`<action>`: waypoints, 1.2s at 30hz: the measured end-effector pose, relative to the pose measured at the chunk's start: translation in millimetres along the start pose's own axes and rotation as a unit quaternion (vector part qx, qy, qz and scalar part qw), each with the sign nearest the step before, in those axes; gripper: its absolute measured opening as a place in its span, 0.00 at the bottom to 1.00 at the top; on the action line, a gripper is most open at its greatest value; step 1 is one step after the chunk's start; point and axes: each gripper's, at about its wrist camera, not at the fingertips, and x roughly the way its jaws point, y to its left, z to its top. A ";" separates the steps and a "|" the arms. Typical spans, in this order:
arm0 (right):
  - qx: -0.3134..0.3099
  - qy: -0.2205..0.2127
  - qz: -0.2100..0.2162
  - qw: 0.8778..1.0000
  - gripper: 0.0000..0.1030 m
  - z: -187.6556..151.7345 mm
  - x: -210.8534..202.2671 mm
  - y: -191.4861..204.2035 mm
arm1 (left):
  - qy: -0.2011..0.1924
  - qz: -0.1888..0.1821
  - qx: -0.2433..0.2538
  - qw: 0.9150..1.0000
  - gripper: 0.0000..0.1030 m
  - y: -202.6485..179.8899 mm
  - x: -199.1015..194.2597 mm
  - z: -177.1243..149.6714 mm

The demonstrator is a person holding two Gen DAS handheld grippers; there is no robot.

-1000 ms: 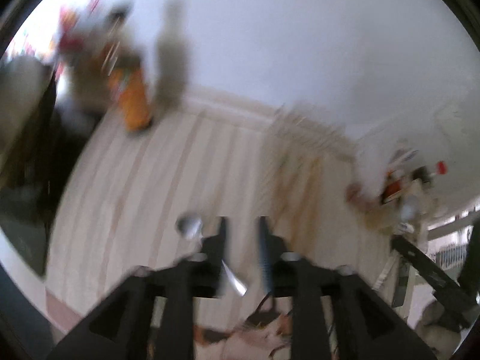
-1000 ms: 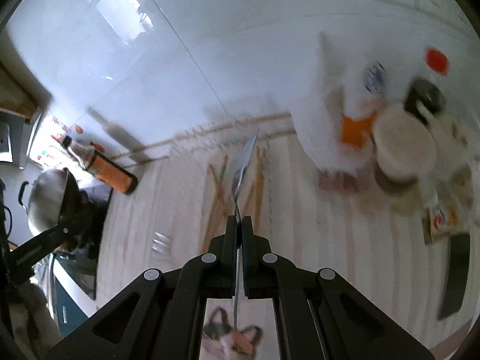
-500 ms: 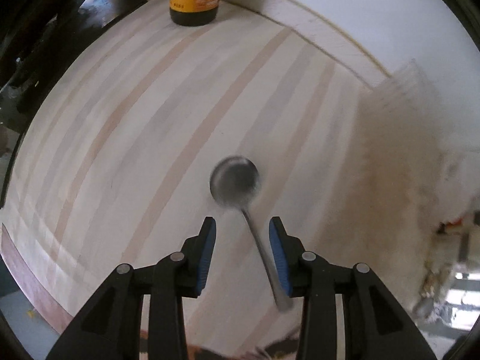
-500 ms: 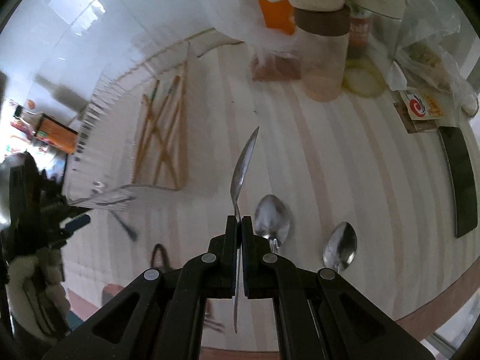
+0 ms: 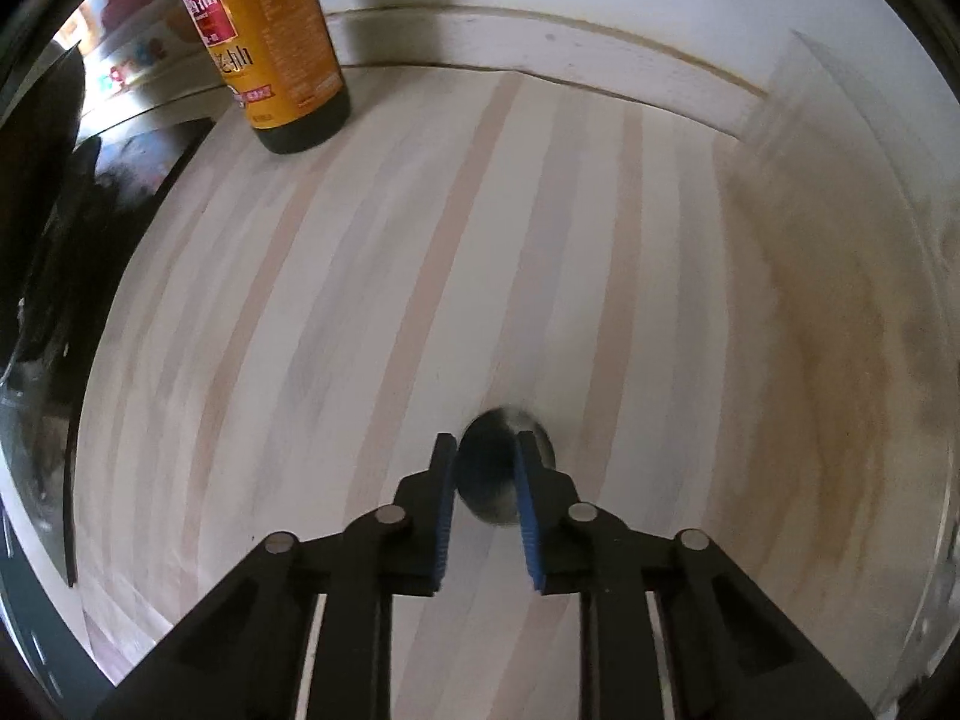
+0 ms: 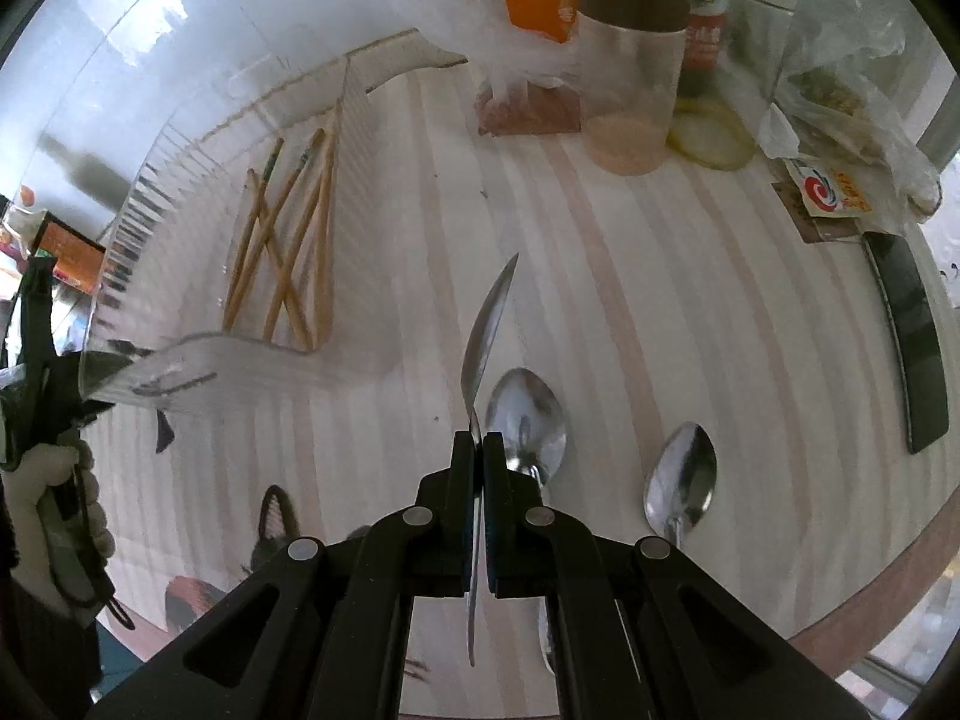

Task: Organize utensils

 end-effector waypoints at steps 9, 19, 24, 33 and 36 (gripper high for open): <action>-0.019 0.022 0.004 1.000 0.02 -30.5 -3.1 -0.7 | 0.052 -0.056 0.022 0.997 0.13 15.8 -22.9 -77.1; -0.023 0.017 0.013 0.999 0.02 -44.0 -14.9 2.4 | 0.050 -0.082 -0.016 0.995 0.01 49.7 -49.4 -122.1; -0.023 0.013 0.017 1.000 0.02 -45.4 -19.4 4.1 | 0.077 -0.157 -0.118 0.978 0.30 70.8 -35.1 -118.5; -0.020 0.010 0.004 1.000 0.02 -43.3 -15.4 4.9 | 0.015 -0.085 -0.079 0.993 0.07 36.5 -36.6 -87.7; -0.019 0.010 -0.001 1.000 0.02 -42.7 -13.6 4.2 | -0.006 -0.064 -0.043 0.997 0.04 24.5 -43.8 -85.0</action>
